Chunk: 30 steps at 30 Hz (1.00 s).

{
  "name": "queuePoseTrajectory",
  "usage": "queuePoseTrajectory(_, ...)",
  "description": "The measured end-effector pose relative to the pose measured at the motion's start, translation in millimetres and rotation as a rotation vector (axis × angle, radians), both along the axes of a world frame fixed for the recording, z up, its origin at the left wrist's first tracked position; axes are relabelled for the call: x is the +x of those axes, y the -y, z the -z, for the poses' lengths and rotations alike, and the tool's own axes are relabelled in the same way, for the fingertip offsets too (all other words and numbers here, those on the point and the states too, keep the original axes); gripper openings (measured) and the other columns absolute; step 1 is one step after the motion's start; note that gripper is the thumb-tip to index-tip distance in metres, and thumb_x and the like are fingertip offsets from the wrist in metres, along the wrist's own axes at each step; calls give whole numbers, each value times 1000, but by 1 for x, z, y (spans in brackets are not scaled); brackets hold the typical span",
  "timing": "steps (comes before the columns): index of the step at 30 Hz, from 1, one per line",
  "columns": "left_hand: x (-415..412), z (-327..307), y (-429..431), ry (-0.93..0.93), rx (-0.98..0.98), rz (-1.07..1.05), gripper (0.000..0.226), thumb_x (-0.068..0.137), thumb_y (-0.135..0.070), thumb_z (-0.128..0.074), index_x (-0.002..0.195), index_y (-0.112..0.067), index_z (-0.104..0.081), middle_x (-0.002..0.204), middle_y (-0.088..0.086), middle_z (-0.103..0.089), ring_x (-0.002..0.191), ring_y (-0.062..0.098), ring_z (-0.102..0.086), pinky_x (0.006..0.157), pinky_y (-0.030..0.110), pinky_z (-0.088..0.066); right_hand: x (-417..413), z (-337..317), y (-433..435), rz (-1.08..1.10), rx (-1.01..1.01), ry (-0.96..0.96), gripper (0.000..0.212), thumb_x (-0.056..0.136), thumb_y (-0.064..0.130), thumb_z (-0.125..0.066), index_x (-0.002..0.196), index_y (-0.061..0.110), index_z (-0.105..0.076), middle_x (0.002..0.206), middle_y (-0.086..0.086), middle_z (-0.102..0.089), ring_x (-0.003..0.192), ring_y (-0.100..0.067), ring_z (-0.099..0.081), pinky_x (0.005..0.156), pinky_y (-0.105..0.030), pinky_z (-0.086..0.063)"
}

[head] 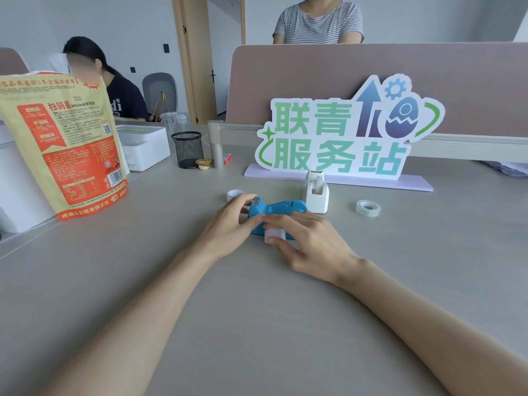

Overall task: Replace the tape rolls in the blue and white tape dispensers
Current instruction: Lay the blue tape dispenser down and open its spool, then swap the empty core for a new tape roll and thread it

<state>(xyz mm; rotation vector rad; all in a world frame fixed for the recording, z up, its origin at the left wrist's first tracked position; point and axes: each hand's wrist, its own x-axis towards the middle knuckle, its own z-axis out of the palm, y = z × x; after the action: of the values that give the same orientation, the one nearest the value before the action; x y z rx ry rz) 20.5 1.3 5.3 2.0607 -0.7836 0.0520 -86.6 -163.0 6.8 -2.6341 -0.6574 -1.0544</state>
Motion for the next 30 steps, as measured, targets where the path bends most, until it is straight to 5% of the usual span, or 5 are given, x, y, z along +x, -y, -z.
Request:
queuePoseTrajectory(3,8,3,-8,18,37,-47,30,95,-44,-44,122,-36,-53,125,-15,-57,116,4,-53,99,32,-42,2,1,0,-5,-19,-22,18,81,14,-66,98,15,-69,85,4,-71,76,-22,-64,69,-32,-47)
queuePoseTrajectory(8,19,7,-11,216,141,-234,30,98,-20,-38,124,-18,-54,132,3,-54,124,24,-46,102,36,-38,2,0,-1,-13,-16,-16,21,79,26,-70,96,14,-70,92,2,-69,81,-21,-62,70,-36,-49)
queuePoseTrajectory(17,36,6,4,221,512,-283,54,93,-17,-38,147,-21,-29,159,0,-20,139,26,-27,110,37,-27,4,0,3,74,161,42,22,85,27,-59,95,12,-71,96,3,-69,86,-23,-58,71,-40,-47)
queuePoseTrajectory(23,37,5,1,226,461,-302,51,91,-17,-44,141,-18,-39,151,3,-34,136,24,-32,108,35,-30,6,0,4,89,205,18,20,86,24,-59,98,13,-71,98,3,-69,89,-23,-59,74,-40,-49)
queuePoseTrajectory(30,21,5,-5,304,397,-382,17,88,-21,-53,103,-13,-51,114,8,-53,110,28,-50,77,36,-40,6,1,6,85,205,12,24,79,17,-55,96,12,-71,98,3,-68,88,-23,-57,74,-41,-49)
